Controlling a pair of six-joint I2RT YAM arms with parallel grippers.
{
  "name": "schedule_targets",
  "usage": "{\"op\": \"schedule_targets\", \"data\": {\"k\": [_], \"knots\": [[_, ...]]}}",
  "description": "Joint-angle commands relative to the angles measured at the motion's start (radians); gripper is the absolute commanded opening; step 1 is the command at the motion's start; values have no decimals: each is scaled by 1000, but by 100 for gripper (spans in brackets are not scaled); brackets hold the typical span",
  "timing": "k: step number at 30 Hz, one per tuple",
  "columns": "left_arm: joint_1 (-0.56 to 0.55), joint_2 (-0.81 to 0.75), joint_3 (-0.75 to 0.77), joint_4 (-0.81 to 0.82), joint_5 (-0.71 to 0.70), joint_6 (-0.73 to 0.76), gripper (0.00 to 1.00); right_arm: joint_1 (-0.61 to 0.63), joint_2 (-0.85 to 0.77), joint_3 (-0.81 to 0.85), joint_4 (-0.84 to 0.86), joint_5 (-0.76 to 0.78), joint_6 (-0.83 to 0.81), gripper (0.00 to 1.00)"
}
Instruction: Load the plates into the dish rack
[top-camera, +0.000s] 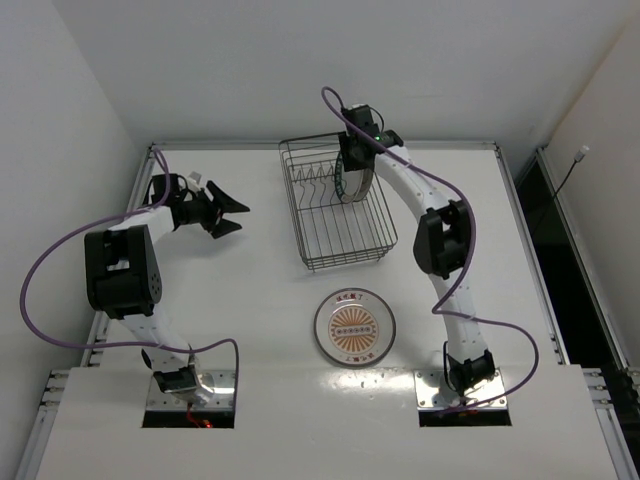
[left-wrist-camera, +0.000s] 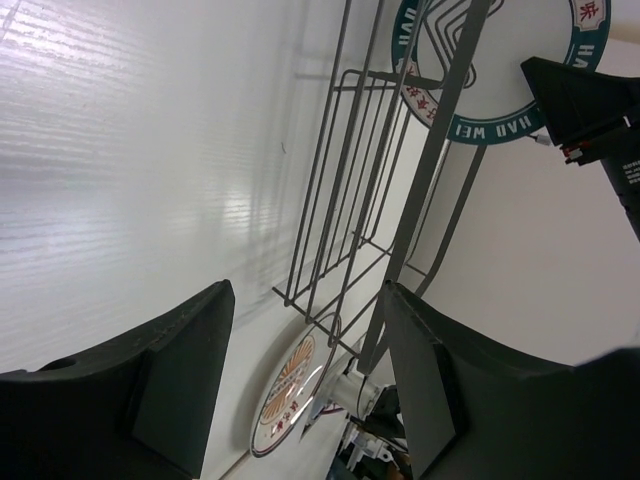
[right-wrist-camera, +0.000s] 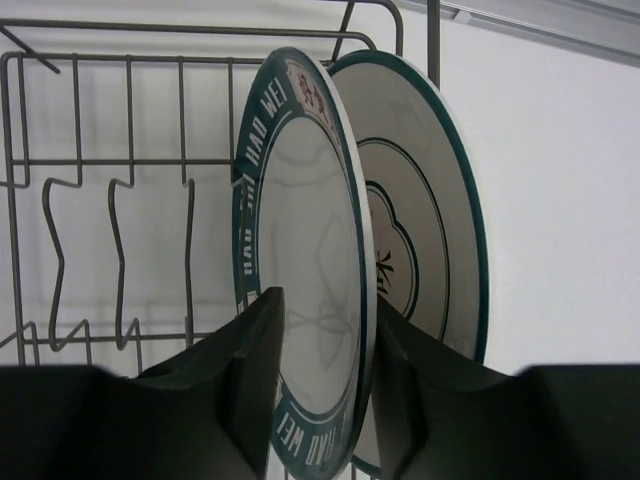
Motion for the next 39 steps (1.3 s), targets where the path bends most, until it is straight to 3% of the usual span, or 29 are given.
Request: {"op": "schedule_targets", "data": {"k": [1,3,7,12,15,16,17,19,21,23,27,31,39], "knots": [[14,-5,-12,28,16,-1,58,2,-3,59,-8,-13,11,39],[14,-5,-12,28,16,-1,58,2,-21,48,-29,1,21,48],[14,4,-12,37,25,-1,58,2,-116,48,-97,76,67,52],[14,15,-12,46,25,-1,58,-7,-413,-47,-126,111,90,65],[23,44,26,14,35,22,58,-38,-576,-306,-126,21,164,77],[23,44,35,5,25,37,58,-52,-689,-390,-126,-8,186,86],[23,59,46,-6,25,46,58,-90,-746,-479,-88,-104,206,88],[23,69,59,-6,25,46,58,-139,-855,-764,-24,-244,243,88],[23,79,68,-15,25,46,58,-215,-974,-1013,70,-542,283,88],[23,79,68,-26,15,56,58,-265,-1043,-1208,125,-632,292,86],[23,79,34,-38,4,82,58,-328,-1069,-1449,207,-868,268,85],[23,60,-7,-11,4,82,58,-375,-1040,-1626,208,-895,214,81],[23,6,-53,-2,4,82,58,-409,-907,-1811,428,-985,205,80]]}}
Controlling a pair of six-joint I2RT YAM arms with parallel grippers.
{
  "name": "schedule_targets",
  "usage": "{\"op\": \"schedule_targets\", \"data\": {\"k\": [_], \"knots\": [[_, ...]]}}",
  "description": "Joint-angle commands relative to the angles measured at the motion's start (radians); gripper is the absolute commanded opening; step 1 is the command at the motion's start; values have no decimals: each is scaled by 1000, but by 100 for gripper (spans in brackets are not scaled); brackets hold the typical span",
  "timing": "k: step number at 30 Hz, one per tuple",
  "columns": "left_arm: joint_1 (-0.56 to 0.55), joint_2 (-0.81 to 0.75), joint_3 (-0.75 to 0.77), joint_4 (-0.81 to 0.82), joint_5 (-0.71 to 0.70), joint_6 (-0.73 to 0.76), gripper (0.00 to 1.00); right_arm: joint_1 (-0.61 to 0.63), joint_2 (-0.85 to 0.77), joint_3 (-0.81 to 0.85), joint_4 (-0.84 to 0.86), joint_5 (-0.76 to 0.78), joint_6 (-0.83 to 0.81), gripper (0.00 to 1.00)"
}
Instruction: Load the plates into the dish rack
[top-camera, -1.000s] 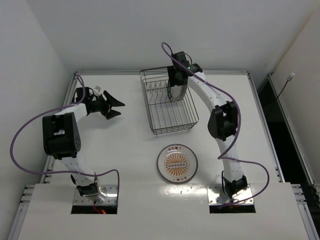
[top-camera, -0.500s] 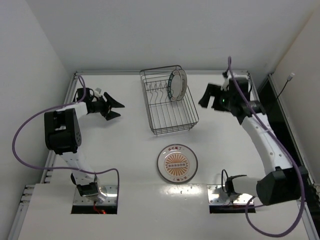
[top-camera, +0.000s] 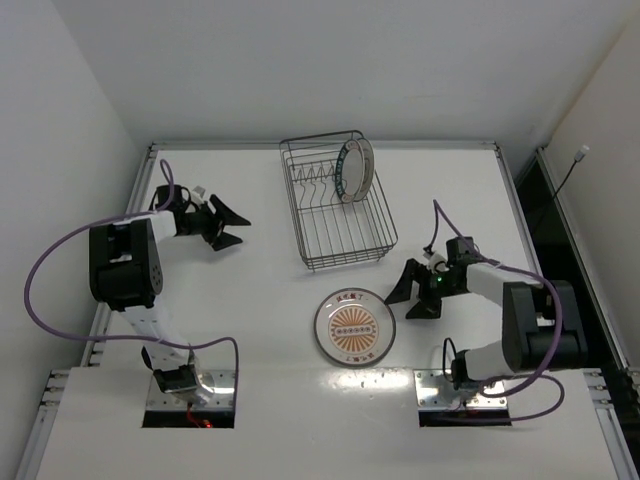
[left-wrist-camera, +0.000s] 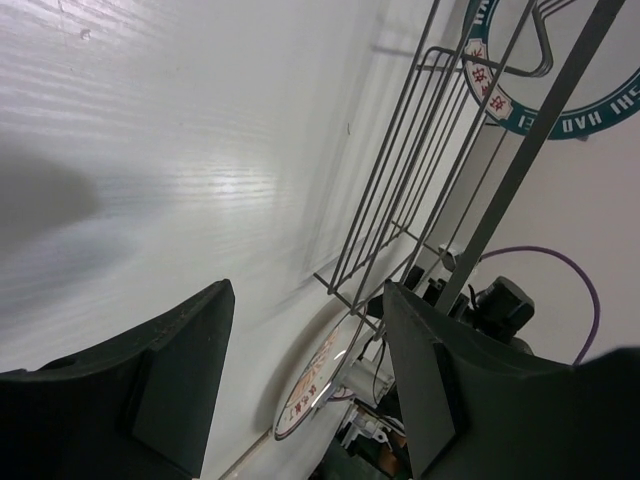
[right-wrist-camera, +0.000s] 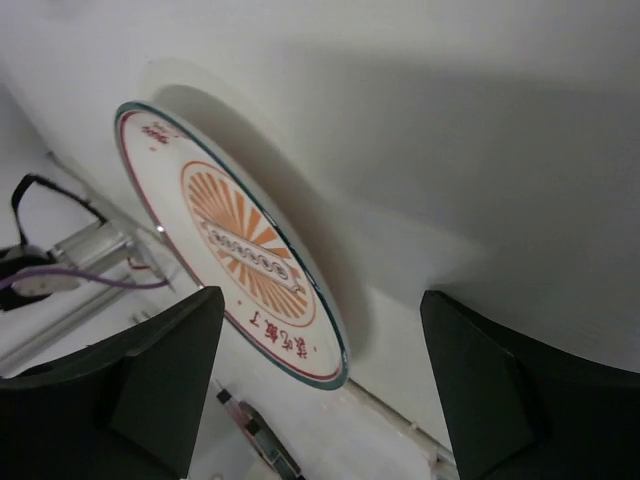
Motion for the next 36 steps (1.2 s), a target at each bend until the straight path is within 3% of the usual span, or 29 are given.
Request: {"op": "schedule_targets", "data": {"k": [1,9,13,16,19,24,29,33,36], "knots": [[12,-67,-24,21,5,20,58,2,70,-46,203,-95,-30,77],[12,-86,-15,21,5,20,58,77,337,-36,262,-106,-96,48],[12,-86,-5,-12,5,38,58,88,346,-26,240,-62,-107,32],[12,-95,-5,-12,-7,38,58,110,336,-14,194,-31,-107,15],[12,-95,-5,-12,-7,38,58,111,253,-14,135,7,-117,5],[12,-95,5,-22,-7,47,58,132,-38,-26,-26,82,-74,0],[12,-95,5,-32,-16,47,58,155,-403,139,-255,159,-93,0],[12,-86,5,-32,-16,47,58,196,-540,300,-337,206,-70,0],[12,-86,5,-32,-16,47,58,218,-521,519,-377,289,-70,0]]}}
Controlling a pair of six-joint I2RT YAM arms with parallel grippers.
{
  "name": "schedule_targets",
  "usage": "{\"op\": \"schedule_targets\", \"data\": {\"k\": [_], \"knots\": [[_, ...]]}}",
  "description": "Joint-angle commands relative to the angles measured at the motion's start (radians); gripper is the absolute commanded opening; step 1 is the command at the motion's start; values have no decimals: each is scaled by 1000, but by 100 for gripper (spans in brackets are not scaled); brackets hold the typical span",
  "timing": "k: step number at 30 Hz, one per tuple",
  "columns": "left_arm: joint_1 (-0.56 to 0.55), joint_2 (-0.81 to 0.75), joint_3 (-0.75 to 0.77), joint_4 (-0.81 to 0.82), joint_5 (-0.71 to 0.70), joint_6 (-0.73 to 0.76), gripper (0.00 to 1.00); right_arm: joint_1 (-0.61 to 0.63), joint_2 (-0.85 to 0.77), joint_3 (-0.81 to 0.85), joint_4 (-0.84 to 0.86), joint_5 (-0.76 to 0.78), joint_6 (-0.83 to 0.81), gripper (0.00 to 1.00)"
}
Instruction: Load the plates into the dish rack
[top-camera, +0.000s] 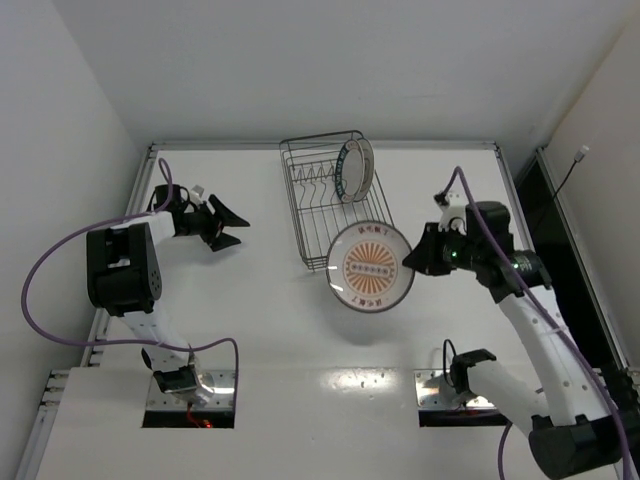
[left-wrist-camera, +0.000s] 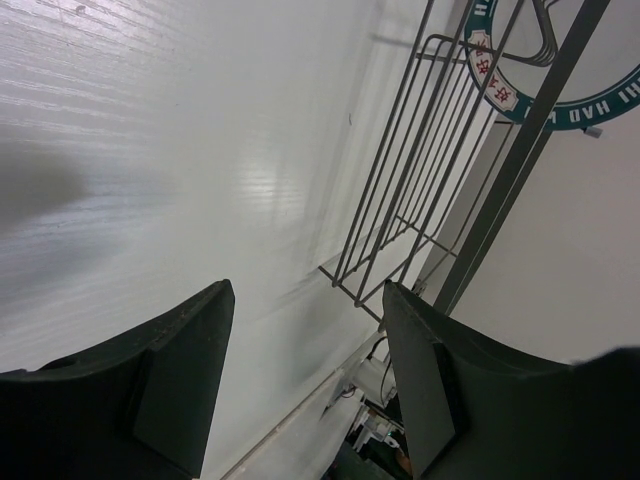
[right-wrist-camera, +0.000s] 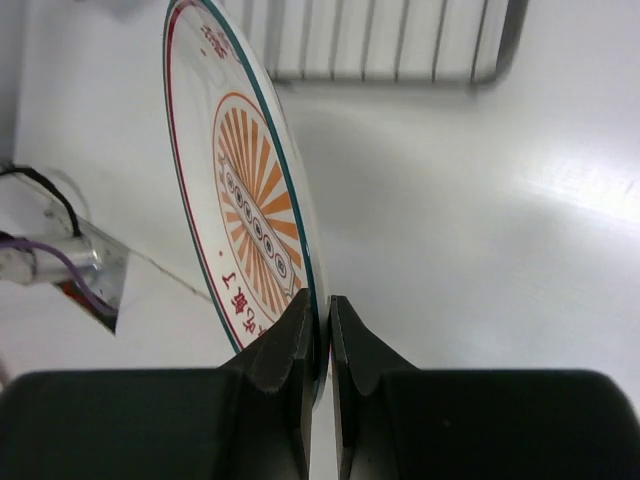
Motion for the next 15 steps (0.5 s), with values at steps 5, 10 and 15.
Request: {"op": "schedule_targets", "data": {"k": [5,10,15], "knots": [[12,-45,24,-18,-7,28,58,72,202,537,-29,273,-2,0],[12,-55,15,-18,-7,38,58,121,469,838,34,635,-12,0],[12,-78,-17,-27,-7,38,58,225,642,880,224,874,-56,0]]}}
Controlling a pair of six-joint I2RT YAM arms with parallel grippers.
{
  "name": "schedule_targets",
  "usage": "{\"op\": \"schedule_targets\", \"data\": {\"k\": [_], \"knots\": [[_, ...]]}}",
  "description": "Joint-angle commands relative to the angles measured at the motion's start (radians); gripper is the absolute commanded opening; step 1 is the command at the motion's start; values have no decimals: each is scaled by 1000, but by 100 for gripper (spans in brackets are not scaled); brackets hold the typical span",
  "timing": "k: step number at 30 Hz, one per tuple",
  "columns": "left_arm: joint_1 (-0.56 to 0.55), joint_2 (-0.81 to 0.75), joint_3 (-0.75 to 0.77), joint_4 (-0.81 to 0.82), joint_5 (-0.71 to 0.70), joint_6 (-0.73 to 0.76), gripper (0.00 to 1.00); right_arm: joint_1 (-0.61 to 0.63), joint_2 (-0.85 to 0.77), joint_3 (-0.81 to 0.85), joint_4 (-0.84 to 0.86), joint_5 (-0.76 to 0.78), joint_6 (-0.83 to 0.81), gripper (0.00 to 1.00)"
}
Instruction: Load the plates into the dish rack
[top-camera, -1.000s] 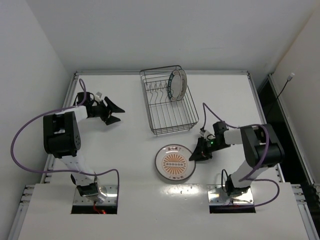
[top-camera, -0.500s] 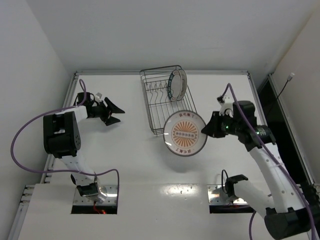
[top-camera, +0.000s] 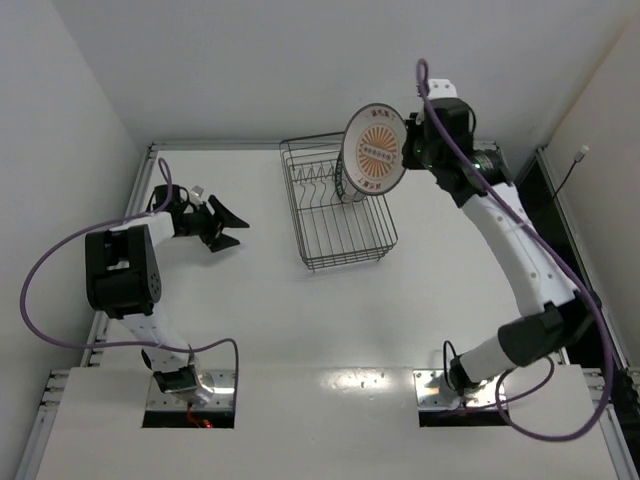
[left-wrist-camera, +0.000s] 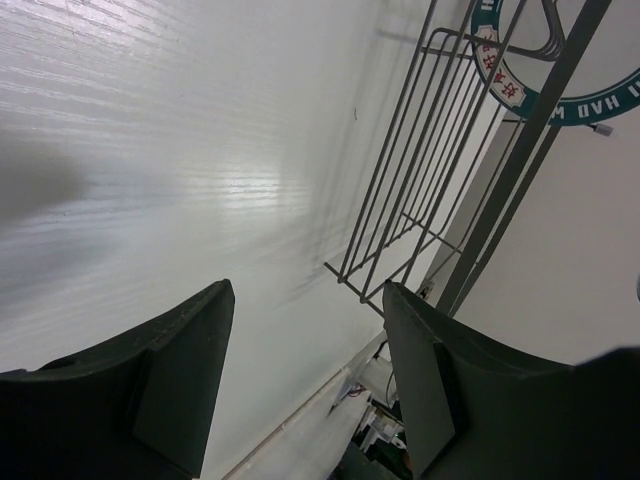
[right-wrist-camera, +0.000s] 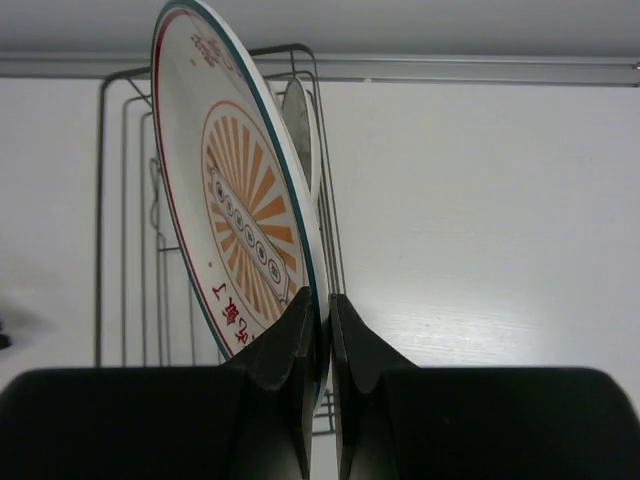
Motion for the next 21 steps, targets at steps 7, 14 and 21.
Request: {"op": "schedule_targets", "data": {"k": [7,14,21], "knots": [[12,-102,-33,-54,-54,51,58,143,362,346,145,404,-100,0],[12,-72,1,-73,-54,61,58,178,606,541,113,516,-196,0],[12,-51,11,-84,-72,79,58,178,661,508,123,516,-197,0]]}}
